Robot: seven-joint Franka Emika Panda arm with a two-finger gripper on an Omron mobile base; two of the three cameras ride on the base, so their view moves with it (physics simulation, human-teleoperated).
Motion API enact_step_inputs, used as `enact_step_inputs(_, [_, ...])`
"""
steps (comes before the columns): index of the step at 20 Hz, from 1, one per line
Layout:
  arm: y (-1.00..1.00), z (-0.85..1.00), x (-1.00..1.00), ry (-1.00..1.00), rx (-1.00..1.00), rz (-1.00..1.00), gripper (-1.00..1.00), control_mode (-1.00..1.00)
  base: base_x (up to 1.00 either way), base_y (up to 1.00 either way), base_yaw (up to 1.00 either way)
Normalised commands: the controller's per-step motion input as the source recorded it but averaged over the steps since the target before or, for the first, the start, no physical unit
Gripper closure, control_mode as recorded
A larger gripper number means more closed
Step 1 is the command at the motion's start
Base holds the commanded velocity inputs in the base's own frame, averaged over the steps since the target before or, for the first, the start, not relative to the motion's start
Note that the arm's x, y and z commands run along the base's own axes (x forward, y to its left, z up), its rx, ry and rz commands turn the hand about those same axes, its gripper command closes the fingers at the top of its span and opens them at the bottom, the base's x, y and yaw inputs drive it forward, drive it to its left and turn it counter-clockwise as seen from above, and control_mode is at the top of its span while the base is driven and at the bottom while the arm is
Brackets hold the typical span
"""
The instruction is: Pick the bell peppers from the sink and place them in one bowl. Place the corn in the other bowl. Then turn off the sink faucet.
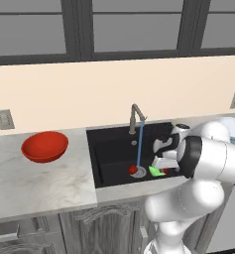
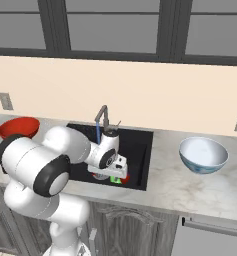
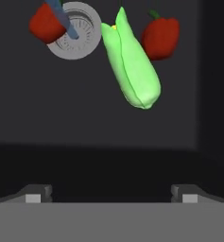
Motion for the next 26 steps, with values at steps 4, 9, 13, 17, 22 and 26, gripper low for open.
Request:
enact_step_inputs(4, [0.0, -0.16, 0.27, 0.01, 0.0, 0.0, -1.0, -1.0, 0.0, 0.0, 0.0])
enact_step_inputs(9, [0.0, -0.11, 0.47, 0.07, 0.0, 0.0, -1.0, -1.0, 0.0, 0.0, 0.0])
enact_step_inputs(13, [-0.03, -0.13, 0.27, 0.03, 0.0, 0.0, -1.0, -1.0, 0.0, 0.0, 0.0])
enact_step_inputs(17, [-0.11, -0.19, 0.08, 0.0, 0.0, 0.0, -1.0, -1.0, 0.0, 0.0, 0.0])
enact_step_inputs(22, [-0.01, -0.27, 0.0, 0.0, 0.0, 0.0, -1.0, -1.0, 0.0, 0.0, 0.0])
enact_step_inputs(26, [-0.02, -0.27, 0.1, 0.0, 0.0, 0.0, -1.0, -1.0, 0.0, 0.0, 0.0])
